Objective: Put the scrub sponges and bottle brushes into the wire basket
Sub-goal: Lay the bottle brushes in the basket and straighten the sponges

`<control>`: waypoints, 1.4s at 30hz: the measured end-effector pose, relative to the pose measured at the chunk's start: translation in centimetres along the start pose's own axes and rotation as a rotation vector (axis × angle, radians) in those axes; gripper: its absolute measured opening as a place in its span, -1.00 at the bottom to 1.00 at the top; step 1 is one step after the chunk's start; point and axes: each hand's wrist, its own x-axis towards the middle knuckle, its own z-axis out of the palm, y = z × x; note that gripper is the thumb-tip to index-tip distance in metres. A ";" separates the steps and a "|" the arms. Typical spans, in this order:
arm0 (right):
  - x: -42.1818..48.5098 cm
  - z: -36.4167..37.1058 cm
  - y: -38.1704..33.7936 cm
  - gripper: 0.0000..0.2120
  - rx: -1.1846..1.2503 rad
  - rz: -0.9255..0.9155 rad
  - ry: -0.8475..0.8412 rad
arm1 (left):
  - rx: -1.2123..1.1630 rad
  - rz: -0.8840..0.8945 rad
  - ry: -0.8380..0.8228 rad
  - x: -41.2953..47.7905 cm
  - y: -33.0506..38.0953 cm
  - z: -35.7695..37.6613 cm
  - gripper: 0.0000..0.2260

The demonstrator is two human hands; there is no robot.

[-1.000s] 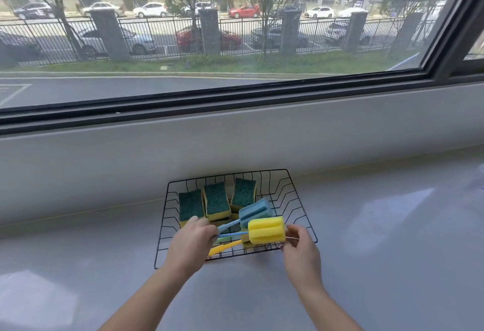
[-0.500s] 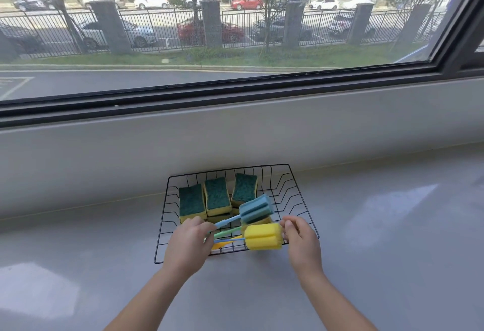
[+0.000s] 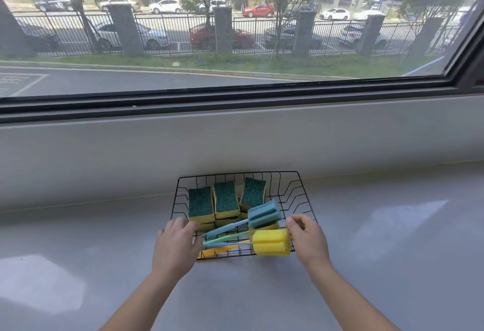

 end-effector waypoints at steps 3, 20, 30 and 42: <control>2.5 0.0 -1.4 -0.87 -0.100 -0.057 -0.011 | 0.004 -0.021 0.001 0.6 -0.5 -0.1 -0.78; 16.1 6.6 -6.0 -0.34 -0.734 0.047 -0.505 | 0.323 0.144 -0.076 8.0 -1.6 0.6 -0.07; 16.1 7.0 -6.1 -0.37 -0.722 0.012 -0.519 | 0.402 0.249 -0.037 8.8 -2.1 2.0 -0.24; 16.3 7.0 -6.1 -0.15 -0.522 0.075 -0.558 | 0.198 0.054 -0.049 8.1 -1.9 2.2 -0.29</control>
